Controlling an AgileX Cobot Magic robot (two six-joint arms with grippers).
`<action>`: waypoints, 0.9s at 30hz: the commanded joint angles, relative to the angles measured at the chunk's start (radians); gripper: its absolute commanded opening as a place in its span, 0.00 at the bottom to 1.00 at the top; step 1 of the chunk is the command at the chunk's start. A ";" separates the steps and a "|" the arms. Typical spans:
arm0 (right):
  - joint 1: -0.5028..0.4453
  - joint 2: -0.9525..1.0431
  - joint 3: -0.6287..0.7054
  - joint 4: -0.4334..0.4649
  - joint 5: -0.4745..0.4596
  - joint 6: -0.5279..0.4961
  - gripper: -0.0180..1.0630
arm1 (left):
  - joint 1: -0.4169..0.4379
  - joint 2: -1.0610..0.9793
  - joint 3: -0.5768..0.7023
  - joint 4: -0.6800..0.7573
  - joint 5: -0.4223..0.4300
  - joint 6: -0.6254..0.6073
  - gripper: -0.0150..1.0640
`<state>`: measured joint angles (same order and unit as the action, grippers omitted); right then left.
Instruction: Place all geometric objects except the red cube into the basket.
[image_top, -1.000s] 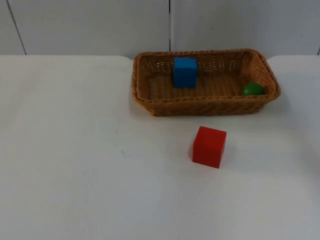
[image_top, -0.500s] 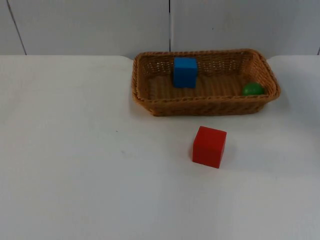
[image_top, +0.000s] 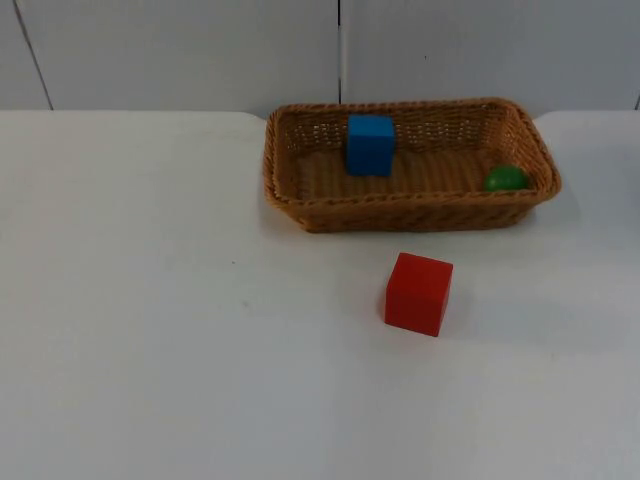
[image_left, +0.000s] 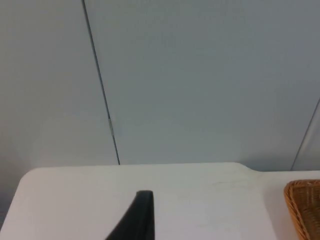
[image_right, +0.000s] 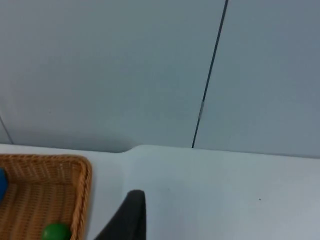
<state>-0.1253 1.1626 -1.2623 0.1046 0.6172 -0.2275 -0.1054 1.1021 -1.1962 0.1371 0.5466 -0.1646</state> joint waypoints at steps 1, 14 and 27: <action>-0.002 -0.069 0.051 0.007 -0.038 -0.008 0.98 | 0.002 -0.026 0.005 -0.002 0.004 -0.007 0.99; -0.002 -0.516 0.196 0.004 0.069 0.002 0.98 | 0.002 -0.378 0.005 -0.003 0.086 0.105 0.99; -0.002 -0.893 0.198 0.004 0.136 -0.026 0.98 | 0.148 -0.890 0.005 -0.040 0.228 0.216 0.99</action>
<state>-0.1253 0.3143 -1.0677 0.1086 0.7429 -0.2393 -0.0080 0.2697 -1.1939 0.1271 0.7623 0.0281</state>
